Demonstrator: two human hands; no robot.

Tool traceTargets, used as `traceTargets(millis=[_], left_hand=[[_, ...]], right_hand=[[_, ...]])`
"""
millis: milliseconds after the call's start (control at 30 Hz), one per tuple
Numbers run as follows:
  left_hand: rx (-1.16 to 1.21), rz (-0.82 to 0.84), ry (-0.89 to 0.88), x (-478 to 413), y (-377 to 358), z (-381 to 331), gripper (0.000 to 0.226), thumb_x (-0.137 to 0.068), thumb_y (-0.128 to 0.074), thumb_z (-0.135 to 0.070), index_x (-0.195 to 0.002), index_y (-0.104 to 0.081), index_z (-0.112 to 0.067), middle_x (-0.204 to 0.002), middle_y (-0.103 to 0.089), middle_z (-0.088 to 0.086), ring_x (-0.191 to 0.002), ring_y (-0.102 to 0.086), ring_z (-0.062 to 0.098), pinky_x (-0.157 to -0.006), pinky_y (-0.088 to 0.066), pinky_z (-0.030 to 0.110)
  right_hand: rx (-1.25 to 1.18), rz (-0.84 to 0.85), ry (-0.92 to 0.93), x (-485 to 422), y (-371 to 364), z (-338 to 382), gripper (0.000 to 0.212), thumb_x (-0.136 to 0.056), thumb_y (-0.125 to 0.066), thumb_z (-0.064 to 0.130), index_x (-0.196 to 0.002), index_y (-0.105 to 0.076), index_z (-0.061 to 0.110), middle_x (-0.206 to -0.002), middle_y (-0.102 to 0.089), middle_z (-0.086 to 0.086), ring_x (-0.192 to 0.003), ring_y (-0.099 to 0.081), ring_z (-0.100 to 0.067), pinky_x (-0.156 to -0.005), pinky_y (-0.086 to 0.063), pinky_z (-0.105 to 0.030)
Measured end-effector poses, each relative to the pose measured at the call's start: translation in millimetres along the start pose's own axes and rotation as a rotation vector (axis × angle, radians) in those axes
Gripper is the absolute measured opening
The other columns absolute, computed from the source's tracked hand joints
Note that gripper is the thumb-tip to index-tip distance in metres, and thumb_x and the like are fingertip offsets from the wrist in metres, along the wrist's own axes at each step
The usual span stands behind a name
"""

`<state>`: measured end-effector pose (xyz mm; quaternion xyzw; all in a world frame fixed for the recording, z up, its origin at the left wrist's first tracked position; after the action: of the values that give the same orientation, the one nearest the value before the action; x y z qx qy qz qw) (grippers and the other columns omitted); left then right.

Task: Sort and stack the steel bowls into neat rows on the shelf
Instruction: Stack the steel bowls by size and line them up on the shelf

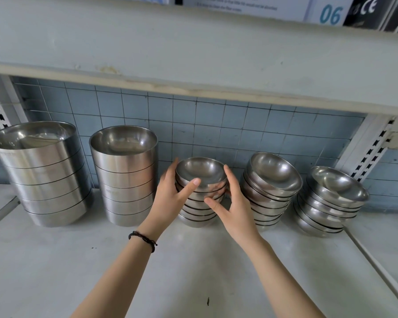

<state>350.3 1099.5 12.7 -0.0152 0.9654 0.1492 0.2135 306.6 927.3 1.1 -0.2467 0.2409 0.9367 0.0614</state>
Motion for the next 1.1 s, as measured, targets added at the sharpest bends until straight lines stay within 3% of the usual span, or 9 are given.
traceTargets(millis=[100,200,333,533,667,767,900,1000,1100], left_hand=[[0.088,0.047,0.019,3.3,-1.5,3.4,0.109,-0.067,-0.068,-0.063,-0.151,-0.015,-0.018,-0.146,-0.037,-0.009,-0.138,-0.036,0.012,-0.115,-0.032,0.036],[0.112,0.106,-0.010,7.8,-2.2,8.5,0.117,-0.066,-0.076,-0.057,-0.152,-0.006,-0.020,-0.152,-0.033,-0.006,-0.141,-0.032,0.010,-0.117,-0.030,0.039],[0.097,0.147,-0.034,16.2,-4.9,15.6,0.110,-0.069,-0.075,-0.055,-0.151,-0.007,-0.027,-0.144,-0.027,-0.038,-0.139,-0.029,-0.004,-0.116,-0.028,0.024],[0.079,0.139,-0.042,17.3,-7.5,15.4,0.104,-0.074,-0.071,-0.052,-0.149,-0.002,-0.034,-0.139,-0.023,-0.048,-0.138,-0.025,-0.011,-0.110,-0.024,0.009],[0.067,0.130,-0.012,26.1,-9.4,32.6,0.112,-0.073,-0.076,-0.045,-0.153,-0.001,-0.022,-0.153,-0.025,-0.021,-0.143,-0.025,0.003,-0.118,-0.025,0.031],[0.044,0.143,-0.022,32.4,-14.0,35.8,0.098,-0.075,-0.076,-0.046,-0.150,-0.015,-0.028,-0.142,-0.033,-0.038,-0.136,-0.031,-0.008,-0.110,-0.028,0.014],[0.026,0.137,-0.037,34.6,-15.9,34.1,0.073,-0.077,-0.070,-0.053,-0.138,-0.032,-0.039,-0.131,-0.050,-0.032,-0.127,-0.045,-0.003,-0.099,-0.034,0.008],[0.014,0.131,-0.017,34.8,-15.1,39.5,0.080,-0.074,-0.066,-0.062,-0.140,-0.034,-0.032,-0.130,-0.053,-0.026,-0.126,-0.047,-0.001,-0.101,-0.037,0.013],[-0.018,0.141,0.001,33.5,-14.9,41.4,0.082,-0.071,-0.065,-0.064,-0.139,-0.036,-0.029,-0.128,-0.054,-0.023,-0.122,-0.046,-0.005,-0.097,-0.035,0.006]], right_hand=[[0.010,0.011,0.032,0.1,0.0,4.4,0.083,-0.087,-0.069,0.042,-0.151,-0.016,0.044,-0.142,-0.028,0.046,-0.135,-0.031,0.014,-0.106,-0.027,-0.006],[0.043,0.043,0.053,3.4,-2.4,5.7,0.080,-0.088,-0.063,0.052,-0.147,-0.009,0.054,-0.161,-0.014,0.022,-0.149,-0.007,-0.001,-0.114,-0.012,-0.008],[0.070,0.056,0.026,5.9,-5.6,2.0,0.080,-0.086,-0.060,0.057,-0.148,-0.009,0.055,-0.164,-0.013,0.007,-0.150,-0.003,-0.002,-0.110,-0.008,-0.002],[0.036,0.051,0.047,5.6,-5.9,1.7,0.082,-0.088,-0.064,0.048,-0.146,-0.007,0.058,-0.161,-0.012,0.023,-0.150,-0.007,-0.001,-0.114,-0.011,-0.008],[-0.021,0.060,0.024,12.3,-7.7,-8.3,0.096,-0.084,-0.071,0.049,-0.149,0.000,0.055,-0.159,-0.008,0.031,-0.148,-0.009,0.003,-0.117,-0.014,-0.013],[-0.057,0.077,-0.028,17.7,-12.1,-18.6,0.102,-0.082,-0.072,0.050,-0.151,0.004,0.049,-0.160,-0.010,0.028,-0.147,-0.012,0.004,-0.120,-0.020,-0.022],[-0.064,0.066,-0.053,18.7,-16.9,-21.7,0.096,-0.087,-0.068,0.047,-0.153,0.002,0.043,-0.155,-0.015,0.035,-0.144,-0.020,0.008,-0.114,-0.023,-0.012],[-0.059,0.042,-0.062,17.5,-17.3,-21.8,0.092,-0.087,-0.065,0.047,-0.152,0.000,0.045,-0.152,-0.019,0.036,-0.142,-0.022,0.011,-0.108,-0.022,-0.004],[-0.055,0.046,-0.062,16.4,-16.2,-22.1,0.091,-0.089,-0.067,0.041,-0.148,0.001,0.051,-0.150,-0.020,0.037,-0.140,-0.024,0.013,-0.106,-0.022,-0.002]])
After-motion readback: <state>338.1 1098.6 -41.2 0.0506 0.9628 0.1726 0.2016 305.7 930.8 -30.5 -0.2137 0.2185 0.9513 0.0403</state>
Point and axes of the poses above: each hand's wrist, its own x-axis away from the middle knuckle, its own y-axis out of the back of the hand, z = x × y, the point moved 6 cm from there along -x, towards the middle knuckle
